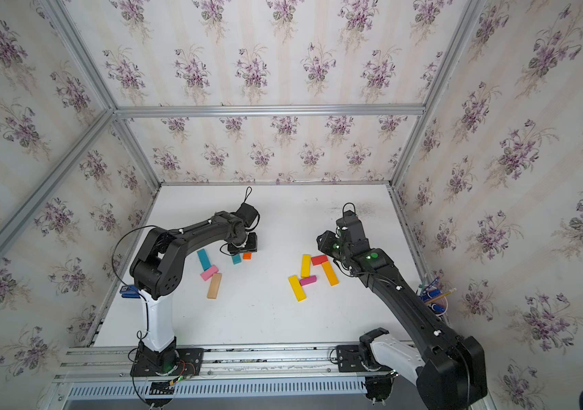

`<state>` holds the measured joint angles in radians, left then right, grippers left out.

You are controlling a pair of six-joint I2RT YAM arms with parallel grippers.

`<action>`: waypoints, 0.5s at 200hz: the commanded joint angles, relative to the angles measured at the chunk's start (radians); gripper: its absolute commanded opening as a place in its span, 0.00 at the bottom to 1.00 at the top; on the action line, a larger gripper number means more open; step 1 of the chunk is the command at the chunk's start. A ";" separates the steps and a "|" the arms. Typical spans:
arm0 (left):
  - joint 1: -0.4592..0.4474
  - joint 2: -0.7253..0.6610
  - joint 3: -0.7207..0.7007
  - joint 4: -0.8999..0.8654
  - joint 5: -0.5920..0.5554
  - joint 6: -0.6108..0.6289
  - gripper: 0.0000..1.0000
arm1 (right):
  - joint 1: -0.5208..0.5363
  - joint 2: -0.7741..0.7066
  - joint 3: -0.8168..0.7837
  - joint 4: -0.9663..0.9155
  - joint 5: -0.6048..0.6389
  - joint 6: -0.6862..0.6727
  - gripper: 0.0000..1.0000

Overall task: Assemble the letter h with building blocks
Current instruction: Place the building block at the center of the board, then pick up the building block from the center of the board.

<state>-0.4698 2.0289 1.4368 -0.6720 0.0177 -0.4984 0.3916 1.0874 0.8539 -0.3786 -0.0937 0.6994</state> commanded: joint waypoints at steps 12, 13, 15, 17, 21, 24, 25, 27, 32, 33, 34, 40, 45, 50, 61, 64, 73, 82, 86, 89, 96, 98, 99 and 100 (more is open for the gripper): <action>0.000 -0.057 -0.020 -0.006 -0.014 -0.036 0.70 | 0.000 -0.002 0.010 0.009 0.008 -0.009 0.48; 0.000 -0.060 -0.021 -0.007 -0.014 -0.036 0.70 | 0.001 -0.002 0.010 0.008 0.008 -0.009 0.48; 0.000 -0.066 -0.023 -0.007 -0.016 -0.040 0.71 | 0.001 -0.002 0.010 0.009 0.009 -0.009 0.48; 0.001 -0.072 -0.025 -0.007 -0.017 -0.042 0.71 | 0.001 -0.003 0.010 0.008 0.008 -0.009 0.49; 0.001 -0.087 -0.029 -0.009 -0.024 -0.046 0.72 | 0.001 -0.002 0.008 0.007 0.008 -0.010 0.49; 0.002 -0.096 -0.033 -0.009 -0.029 -0.049 0.72 | 0.001 -0.004 0.008 0.006 0.008 -0.011 0.50; 0.002 -0.101 -0.034 -0.009 -0.031 -0.050 0.72 | 0.001 -0.003 0.008 0.005 0.009 -0.011 0.50; 0.002 -0.108 -0.037 -0.009 -0.035 -0.053 0.73 | 0.000 -0.004 0.007 0.005 0.008 -0.011 0.50; 0.002 -0.124 -0.043 -0.008 -0.046 -0.058 0.73 | 0.001 -0.005 0.005 0.006 0.009 -0.012 0.50; 0.002 -0.128 -0.043 -0.009 -0.048 -0.059 0.74 | 0.000 -0.005 0.005 0.006 0.009 -0.012 0.51; 0.002 -0.130 -0.044 -0.010 -0.050 -0.061 0.74 | 0.000 -0.006 0.004 0.005 0.009 -0.012 0.51; 0.005 -0.145 -0.051 -0.012 -0.063 -0.068 0.74 | 0.001 -0.008 0.001 0.004 0.009 -0.012 0.51; 0.006 -0.153 -0.052 -0.018 -0.068 -0.075 0.74 | 0.000 -0.009 -0.002 0.007 0.009 -0.012 0.51; 0.010 -0.156 -0.053 -0.023 -0.070 -0.080 0.74 | 0.001 -0.011 -0.005 0.009 0.008 -0.011 0.51; 0.019 -0.152 -0.051 -0.035 -0.070 -0.087 0.72 | 0.001 -0.015 -0.012 0.014 0.004 -0.009 0.52; 0.022 -0.151 -0.051 -0.039 -0.071 -0.089 0.72 | 0.001 -0.014 -0.014 0.015 0.005 -0.008 0.52; 0.031 -0.142 -0.054 -0.047 -0.071 -0.100 0.69 | 0.002 -0.017 -0.019 0.018 0.001 -0.008 0.52; 0.042 -0.133 -0.060 -0.049 -0.068 -0.112 0.67 | 0.002 -0.019 -0.022 0.020 -0.003 -0.007 0.52; 0.047 -0.129 -0.064 -0.048 -0.064 -0.118 0.66 | 0.003 -0.020 -0.024 0.021 -0.004 -0.008 0.52; 0.050 -0.125 -0.065 -0.048 -0.059 -0.121 0.66 | 0.002 -0.020 -0.025 0.021 -0.006 -0.008 0.52; 0.058 -0.118 -0.070 -0.047 -0.050 -0.128 0.64 | 0.002 -0.022 -0.026 0.021 -0.007 -0.008 0.52; 0.060 -0.117 -0.071 -0.047 -0.049 -0.130 0.64 | 0.003 -0.023 -0.027 0.022 -0.007 -0.009 0.52; 0.061 -0.115 -0.071 -0.047 -0.049 -0.131 0.64 | 0.003 -0.024 -0.028 0.022 -0.008 -0.009 0.52; 0.061 -0.115 -0.072 -0.047 -0.048 -0.132 0.64 | 0.003 -0.024 -0.028 0.022 -0.008 -0.009 0.52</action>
<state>-0.4271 1.8973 1.3762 -0.6865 -0.0322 -0.5903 0.3923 1.0733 0.8310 -0.3779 -0.0940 0.6991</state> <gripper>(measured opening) 0.654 0.517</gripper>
